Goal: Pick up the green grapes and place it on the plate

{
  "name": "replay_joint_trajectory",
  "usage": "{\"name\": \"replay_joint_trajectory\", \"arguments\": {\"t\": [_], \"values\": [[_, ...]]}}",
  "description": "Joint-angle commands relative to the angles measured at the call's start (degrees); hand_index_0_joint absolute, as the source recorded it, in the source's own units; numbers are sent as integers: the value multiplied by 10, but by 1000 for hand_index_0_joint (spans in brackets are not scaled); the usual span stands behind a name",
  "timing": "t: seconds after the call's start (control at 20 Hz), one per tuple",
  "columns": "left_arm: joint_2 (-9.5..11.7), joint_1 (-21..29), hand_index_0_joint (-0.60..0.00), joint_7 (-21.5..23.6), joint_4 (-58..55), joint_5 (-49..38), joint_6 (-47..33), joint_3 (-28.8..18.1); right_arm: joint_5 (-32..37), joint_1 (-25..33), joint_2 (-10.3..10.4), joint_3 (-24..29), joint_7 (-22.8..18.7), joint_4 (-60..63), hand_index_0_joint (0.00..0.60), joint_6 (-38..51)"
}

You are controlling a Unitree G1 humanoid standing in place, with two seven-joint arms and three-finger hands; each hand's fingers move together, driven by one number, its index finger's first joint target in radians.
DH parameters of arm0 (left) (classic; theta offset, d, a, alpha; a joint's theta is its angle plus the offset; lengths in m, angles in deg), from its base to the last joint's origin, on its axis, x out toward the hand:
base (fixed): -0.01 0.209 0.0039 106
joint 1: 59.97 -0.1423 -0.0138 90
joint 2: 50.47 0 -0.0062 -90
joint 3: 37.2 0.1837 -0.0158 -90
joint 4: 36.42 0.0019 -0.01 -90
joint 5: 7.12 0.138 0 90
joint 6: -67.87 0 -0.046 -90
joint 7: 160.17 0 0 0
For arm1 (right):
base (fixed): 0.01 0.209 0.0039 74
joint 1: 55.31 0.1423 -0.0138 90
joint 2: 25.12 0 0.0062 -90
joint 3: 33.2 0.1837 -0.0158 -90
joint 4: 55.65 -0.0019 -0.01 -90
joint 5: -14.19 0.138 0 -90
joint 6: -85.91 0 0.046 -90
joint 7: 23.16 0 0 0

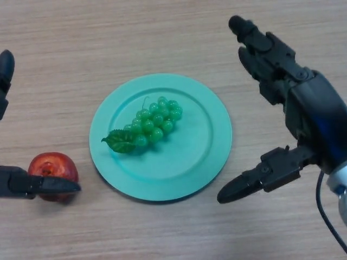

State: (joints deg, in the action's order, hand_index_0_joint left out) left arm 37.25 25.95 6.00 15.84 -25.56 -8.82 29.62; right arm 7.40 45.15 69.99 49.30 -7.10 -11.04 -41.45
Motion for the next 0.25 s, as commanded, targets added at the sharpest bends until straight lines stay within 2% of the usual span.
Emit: {"name": "replay_joint_trajectory", "arguments": {"t": [0.05,0.1,0.25], "values": [[24,6,0,10,-51,-16,-47,-11,22,3,-6,8,-15,-34,0,72],[23,2,0,-3,-68,-42,-36,-17,19,-2,-7,6,-13,-37,0,76],[30,12,0,9,-89,-101,-11,-38,-5,22,-5,-2,-13,-45,0,63]]}}
